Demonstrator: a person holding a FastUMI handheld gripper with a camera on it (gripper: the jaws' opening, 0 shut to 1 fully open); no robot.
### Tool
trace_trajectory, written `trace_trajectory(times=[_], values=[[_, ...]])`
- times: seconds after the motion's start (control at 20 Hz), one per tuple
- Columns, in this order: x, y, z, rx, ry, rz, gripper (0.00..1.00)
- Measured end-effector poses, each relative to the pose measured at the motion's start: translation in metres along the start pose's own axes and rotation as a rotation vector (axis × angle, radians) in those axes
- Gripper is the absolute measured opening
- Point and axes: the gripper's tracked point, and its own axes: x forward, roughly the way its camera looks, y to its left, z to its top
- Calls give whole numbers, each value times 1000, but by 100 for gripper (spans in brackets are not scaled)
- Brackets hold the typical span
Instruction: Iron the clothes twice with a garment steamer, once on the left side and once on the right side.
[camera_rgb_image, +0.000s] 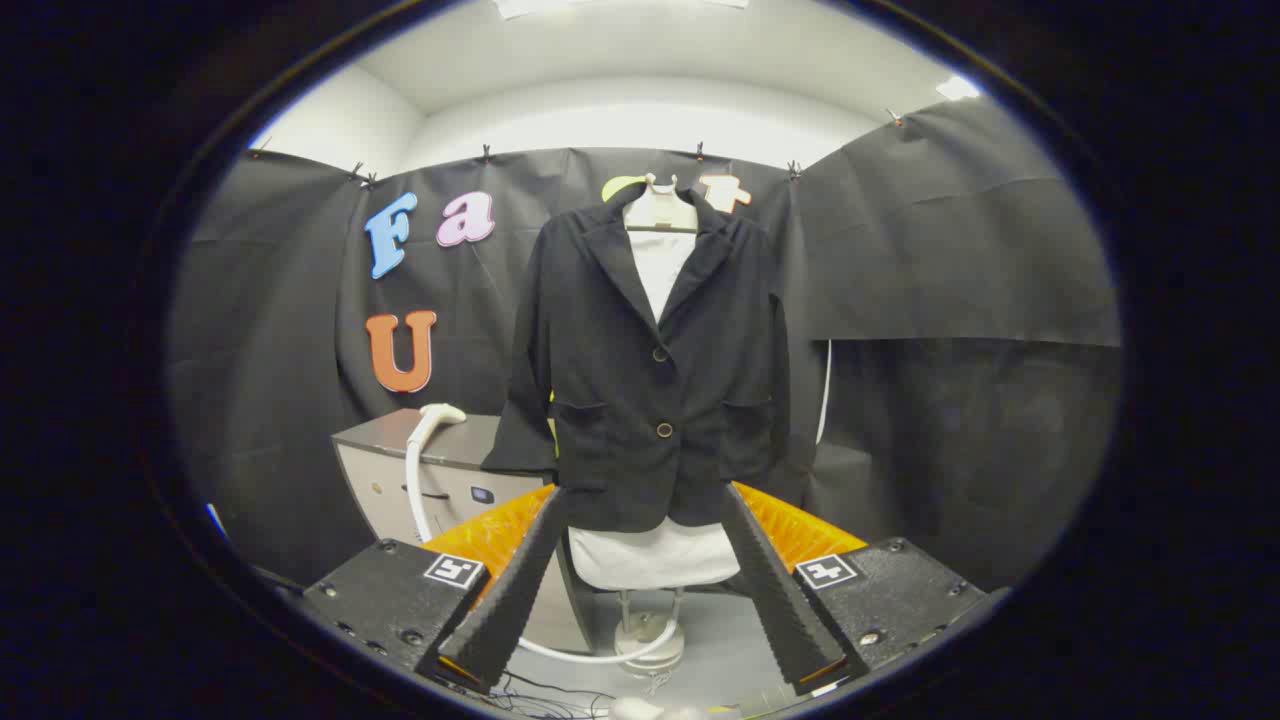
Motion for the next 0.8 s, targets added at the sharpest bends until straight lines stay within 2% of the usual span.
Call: trace_trajectory(times=[0.8], values=[[-3, 44, 13, -3, -10, 1, 98]])
